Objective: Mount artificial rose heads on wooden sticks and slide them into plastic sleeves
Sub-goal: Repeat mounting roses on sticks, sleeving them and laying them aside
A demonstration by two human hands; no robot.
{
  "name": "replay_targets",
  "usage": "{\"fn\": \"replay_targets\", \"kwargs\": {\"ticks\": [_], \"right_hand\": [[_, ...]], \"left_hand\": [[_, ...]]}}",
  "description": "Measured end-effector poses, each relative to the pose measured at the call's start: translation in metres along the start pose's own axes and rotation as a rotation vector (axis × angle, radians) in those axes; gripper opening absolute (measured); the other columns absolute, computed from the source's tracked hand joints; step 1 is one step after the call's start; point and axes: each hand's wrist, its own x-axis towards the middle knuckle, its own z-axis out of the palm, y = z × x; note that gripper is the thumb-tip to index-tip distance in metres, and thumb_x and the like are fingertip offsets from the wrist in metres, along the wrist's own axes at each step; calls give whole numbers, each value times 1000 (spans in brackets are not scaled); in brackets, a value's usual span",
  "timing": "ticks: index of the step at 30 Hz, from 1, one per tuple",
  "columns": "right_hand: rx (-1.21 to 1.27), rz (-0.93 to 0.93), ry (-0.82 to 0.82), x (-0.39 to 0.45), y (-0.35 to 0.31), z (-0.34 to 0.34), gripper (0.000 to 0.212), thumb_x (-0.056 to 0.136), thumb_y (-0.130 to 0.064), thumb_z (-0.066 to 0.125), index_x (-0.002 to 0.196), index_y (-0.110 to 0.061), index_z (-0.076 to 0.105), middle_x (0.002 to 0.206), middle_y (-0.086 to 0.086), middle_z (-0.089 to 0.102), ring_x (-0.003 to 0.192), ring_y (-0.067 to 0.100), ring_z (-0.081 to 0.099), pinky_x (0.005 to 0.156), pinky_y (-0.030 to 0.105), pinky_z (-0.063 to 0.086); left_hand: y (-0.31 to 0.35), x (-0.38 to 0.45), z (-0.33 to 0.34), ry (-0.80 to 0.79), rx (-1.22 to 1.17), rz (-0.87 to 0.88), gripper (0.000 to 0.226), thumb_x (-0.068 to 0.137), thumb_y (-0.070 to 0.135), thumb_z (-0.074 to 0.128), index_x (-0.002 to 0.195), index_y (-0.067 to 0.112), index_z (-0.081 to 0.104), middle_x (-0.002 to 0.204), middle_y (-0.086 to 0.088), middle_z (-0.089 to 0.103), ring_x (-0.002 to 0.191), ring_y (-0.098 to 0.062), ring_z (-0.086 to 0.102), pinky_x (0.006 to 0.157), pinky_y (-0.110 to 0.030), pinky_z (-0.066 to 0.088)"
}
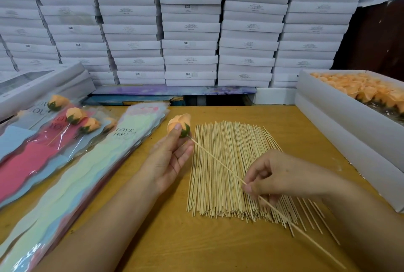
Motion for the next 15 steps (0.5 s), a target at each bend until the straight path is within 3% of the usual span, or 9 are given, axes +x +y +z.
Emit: {"fn": "replay_targets", "kwargs": {"ticks": [6,11,15], "right_hand": [[352,24,-22,8,3,10,17,79,-20,79,90,-8,79,83,11,73,67,17,70,53,20,56],[553,21,97,14,8,10,20,70,-15,80,86,-6,79,83,14,73,68,19,71,53,23,58],[625,26,166,15,13,5,31,67,-5,78,97,3,74,84,17,72,69,20,72,53,22,58]], "left_hand": [[5,-1,0,0,45,9,55,74,40,75,117,8,67,108,-13,76,86,-16,76,61,-22,60],[6,-2,-1,64,146,-9,24,93,23,66,114,11,66,101,-7,78,73,-14,75,59,-24,61],[18,0,-3,196,389,136,12,98,15,59,108,16,67,93,0,79,72,-10,74,56,-21,59]]}}
